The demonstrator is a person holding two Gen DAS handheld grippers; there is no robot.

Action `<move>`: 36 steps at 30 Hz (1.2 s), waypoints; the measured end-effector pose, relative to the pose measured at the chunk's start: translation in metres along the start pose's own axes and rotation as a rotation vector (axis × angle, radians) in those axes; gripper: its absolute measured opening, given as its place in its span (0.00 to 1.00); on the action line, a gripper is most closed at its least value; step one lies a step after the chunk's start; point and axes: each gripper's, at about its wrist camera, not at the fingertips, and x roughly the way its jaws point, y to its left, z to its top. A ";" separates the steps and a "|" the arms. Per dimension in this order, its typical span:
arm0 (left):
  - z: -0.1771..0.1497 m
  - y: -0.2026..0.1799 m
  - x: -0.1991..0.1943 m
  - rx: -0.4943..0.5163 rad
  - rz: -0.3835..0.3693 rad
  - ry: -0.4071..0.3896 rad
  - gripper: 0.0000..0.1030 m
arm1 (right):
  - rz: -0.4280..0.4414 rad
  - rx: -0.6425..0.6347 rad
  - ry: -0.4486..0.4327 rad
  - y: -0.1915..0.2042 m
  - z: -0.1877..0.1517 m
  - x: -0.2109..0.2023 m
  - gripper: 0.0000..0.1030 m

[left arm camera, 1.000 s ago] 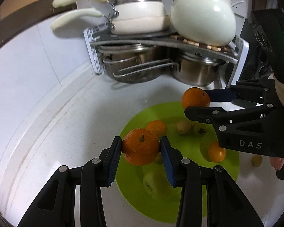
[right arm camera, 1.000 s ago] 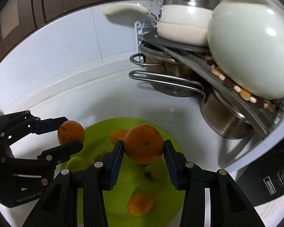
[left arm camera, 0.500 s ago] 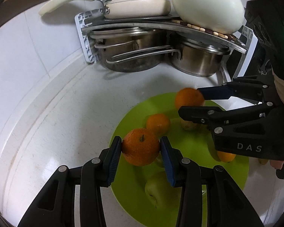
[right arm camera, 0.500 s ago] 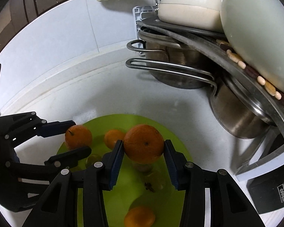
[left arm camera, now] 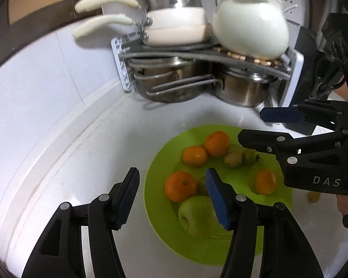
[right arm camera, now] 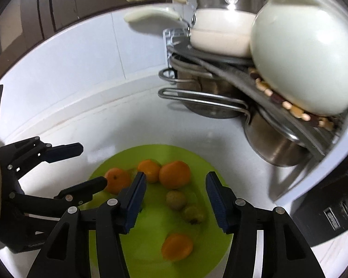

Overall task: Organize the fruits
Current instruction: 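Carry both oranges over the green plate and release them, then withdraw both open tools from the plate toward the yellow pear and brown fruit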

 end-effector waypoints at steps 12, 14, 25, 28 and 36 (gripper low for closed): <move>-0.006 -0.005 -0.068 -0.096 0.036 -0.087 0.65 | -0.013 0.011 -0.118 0.009 -0.013 -0.070 0.58; -0.011 -0.009 -0.079 -0.109 0.046 -0.103 0.67 | -0.028 0.010 -0.137 0.011 -0.016 -0.081 0.60; -0.046 -0.029 -0.124 -0.166 0.102 -0.137 0.75 | -0.073 0.040 -0.198 0.014 -0.045 -0.131 0.67; -0.056 -0.035 -0.135 -0.170 0.131 -0.156 0.78 | -0.080 0.059 -0.202 0.013 -0.054 -0.139 0.67; -0.078 -0.041 -0.146 -0.221 0.151 -0.165 0.80 | -0.102 0.106 -0.224 0.010 -0.075 -0.154 0.69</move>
